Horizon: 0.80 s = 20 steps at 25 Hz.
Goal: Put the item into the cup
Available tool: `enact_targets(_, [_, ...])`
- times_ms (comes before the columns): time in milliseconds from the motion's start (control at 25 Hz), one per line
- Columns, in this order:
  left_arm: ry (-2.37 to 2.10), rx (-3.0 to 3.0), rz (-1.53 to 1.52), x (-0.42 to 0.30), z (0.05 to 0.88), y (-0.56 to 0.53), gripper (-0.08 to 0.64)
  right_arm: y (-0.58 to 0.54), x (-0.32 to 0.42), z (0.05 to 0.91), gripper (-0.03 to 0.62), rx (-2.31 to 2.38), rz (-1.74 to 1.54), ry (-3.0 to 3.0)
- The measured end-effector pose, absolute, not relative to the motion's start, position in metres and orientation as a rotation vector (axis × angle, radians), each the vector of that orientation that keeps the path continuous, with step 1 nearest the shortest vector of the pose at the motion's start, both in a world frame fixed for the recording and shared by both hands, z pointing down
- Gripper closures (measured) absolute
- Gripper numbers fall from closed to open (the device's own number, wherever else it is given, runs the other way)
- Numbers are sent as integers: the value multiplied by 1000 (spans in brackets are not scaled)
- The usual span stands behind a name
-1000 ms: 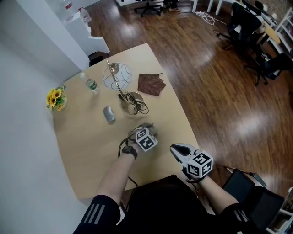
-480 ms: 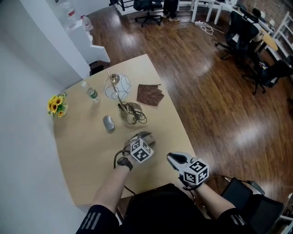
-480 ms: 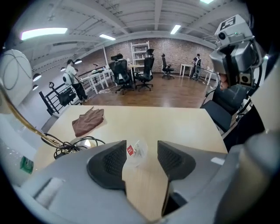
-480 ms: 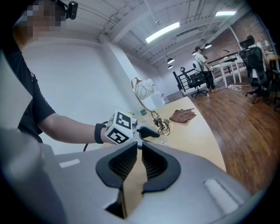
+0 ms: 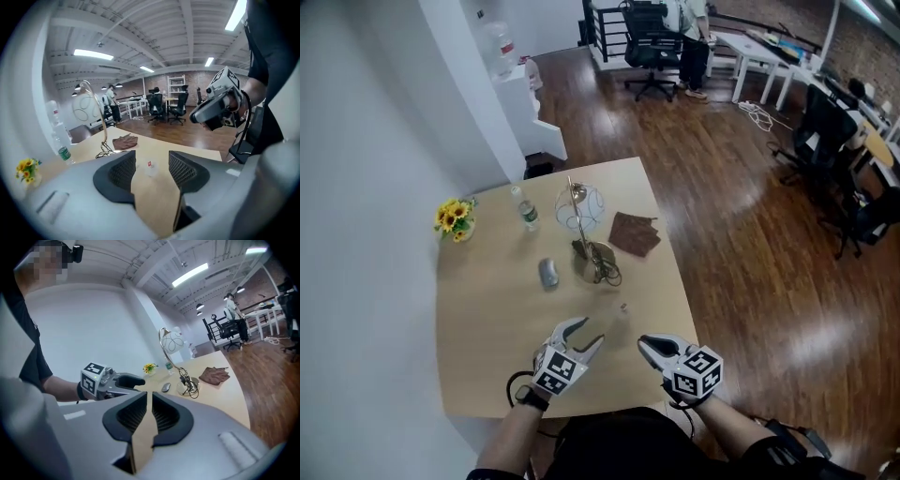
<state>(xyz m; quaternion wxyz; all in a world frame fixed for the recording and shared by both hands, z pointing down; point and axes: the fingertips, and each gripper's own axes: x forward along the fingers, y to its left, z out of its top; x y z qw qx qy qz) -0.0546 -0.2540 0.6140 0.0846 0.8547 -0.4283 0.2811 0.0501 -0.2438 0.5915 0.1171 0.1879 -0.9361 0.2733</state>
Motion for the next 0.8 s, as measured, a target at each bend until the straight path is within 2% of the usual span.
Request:
enact_targets(200, [-1402, 2444, 676, -78, 594, -189, 344, -229, 34, 575, 549, 458, 779, -2773])
enact_targets(440, [-1451, 2367, 625, -94, 605, -119, 345, -191, 25, 574, 549, 425, 817, -2778])
enact_targets(800, [-1467, 2396, 574, -91, 594, 13, 347, -65, 18, 553, 549, 415, 775, -2821])
